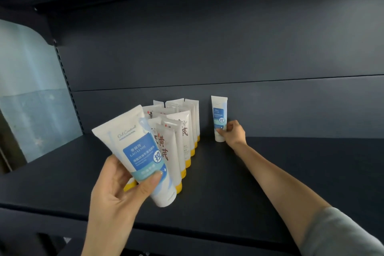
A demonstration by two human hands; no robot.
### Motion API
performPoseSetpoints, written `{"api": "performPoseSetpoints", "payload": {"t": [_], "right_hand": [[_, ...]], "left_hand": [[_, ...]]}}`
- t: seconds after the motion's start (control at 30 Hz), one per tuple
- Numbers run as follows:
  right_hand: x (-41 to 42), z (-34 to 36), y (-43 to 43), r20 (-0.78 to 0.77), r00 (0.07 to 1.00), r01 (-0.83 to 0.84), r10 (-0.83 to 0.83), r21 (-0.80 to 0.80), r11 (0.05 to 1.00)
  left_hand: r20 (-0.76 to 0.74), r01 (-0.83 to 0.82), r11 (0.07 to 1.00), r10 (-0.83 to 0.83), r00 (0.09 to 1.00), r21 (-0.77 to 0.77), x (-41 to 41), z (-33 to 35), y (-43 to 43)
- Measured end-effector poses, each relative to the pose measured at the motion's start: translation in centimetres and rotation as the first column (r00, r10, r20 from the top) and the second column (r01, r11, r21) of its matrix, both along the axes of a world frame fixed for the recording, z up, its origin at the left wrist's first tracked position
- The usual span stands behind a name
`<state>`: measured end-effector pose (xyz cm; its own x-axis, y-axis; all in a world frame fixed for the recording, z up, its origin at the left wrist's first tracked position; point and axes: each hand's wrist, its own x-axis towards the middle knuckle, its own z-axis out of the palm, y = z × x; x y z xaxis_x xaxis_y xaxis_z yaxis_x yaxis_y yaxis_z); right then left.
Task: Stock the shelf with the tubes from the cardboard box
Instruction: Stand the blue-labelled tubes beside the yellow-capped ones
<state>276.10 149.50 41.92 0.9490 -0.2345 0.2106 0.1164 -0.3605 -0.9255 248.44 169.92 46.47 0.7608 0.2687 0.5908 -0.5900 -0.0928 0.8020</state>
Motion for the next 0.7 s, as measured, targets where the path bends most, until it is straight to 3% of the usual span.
{"api": "performPoseSetpoints", "payload": {"t": [0.3,0.37,0.43,0.5,0.6,0.7], "right_hand": [[-4.7,3.8,-0.6,0.024,1.000,-0.006,0.005,0.030,1.000],[-6.4,5.1,-0.9,0.055,0.994,-0.100,0.093,0.143,0.985],[-9.1,6.4,-1.3,0.078,0.959,-0.281,0.271,0.357,0.891],[-12.2,7.3,-2.0,0.141,0.902,-0.425,0.407,0.444,0.789],[-17.0,7.5,-2.9,0.153,0.834,-0.544,0.530,0.391,0.742],[-21.4,6.1,-3.5,0.146,0.809,-0.587,0.569,0.211,0.782]], "left_hand": [[0.015,0.096,0.995,-0.096,0.995,0.013,0.1,1.1,0.0],[0.021,0.155,0.988,-0.156,0.988,0.006,0.6,1.5,-1.2],[0.001,0.222,0.975,-0.222,0.975,0.008,1.3,1.6,-2.6],[-0.027,0.272,0.962,-0.272,0.962,-0.002,2.0,1.5,-4.1],[-0.051,0.332,0.942,-0.335,0.941,-0.049,2.9,1.5,-5.9],[-0.053,0.381,0.920,-0.387,0.921,-0.095,3.4,1.8,-7.3]]}}
